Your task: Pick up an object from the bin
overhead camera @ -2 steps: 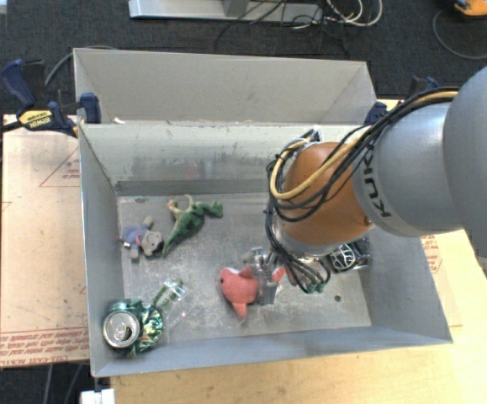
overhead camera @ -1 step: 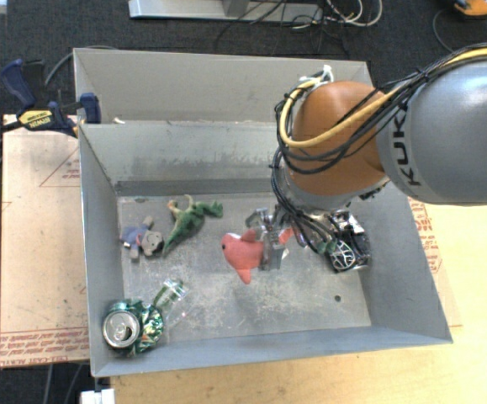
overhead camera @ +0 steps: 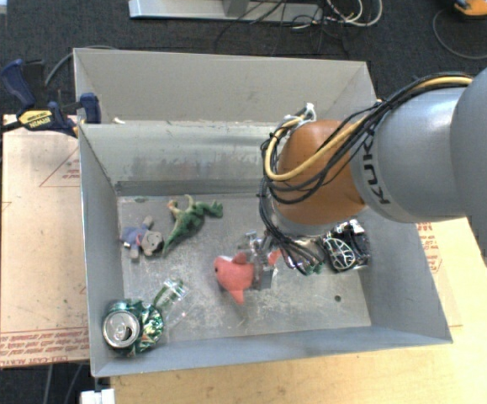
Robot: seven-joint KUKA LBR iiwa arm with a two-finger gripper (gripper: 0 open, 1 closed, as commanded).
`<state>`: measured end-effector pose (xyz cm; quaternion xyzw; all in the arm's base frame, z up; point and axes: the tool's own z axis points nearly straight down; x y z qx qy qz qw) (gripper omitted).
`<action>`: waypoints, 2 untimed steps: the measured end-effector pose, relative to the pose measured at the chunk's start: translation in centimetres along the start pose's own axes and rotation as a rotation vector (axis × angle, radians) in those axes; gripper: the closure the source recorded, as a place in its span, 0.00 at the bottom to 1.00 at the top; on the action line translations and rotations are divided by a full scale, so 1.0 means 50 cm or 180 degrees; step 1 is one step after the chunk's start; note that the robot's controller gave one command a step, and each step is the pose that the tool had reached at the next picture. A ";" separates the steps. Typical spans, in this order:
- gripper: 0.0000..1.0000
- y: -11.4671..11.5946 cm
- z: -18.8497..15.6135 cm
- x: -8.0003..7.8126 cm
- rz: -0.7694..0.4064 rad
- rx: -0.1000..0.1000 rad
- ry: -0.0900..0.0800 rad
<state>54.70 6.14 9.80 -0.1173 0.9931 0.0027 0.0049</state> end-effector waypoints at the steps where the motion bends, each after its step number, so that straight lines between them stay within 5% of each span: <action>1: 1.00 0.018 -0.210 -0.015 0.0079 -0.0001 0.0013; 2: 1.00 0.020 -0.240 -0.016 0.0091 -0.0002 0.0007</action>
Offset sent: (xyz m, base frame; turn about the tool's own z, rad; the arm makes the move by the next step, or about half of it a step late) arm -0.0072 -0.0013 0.1800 0.0636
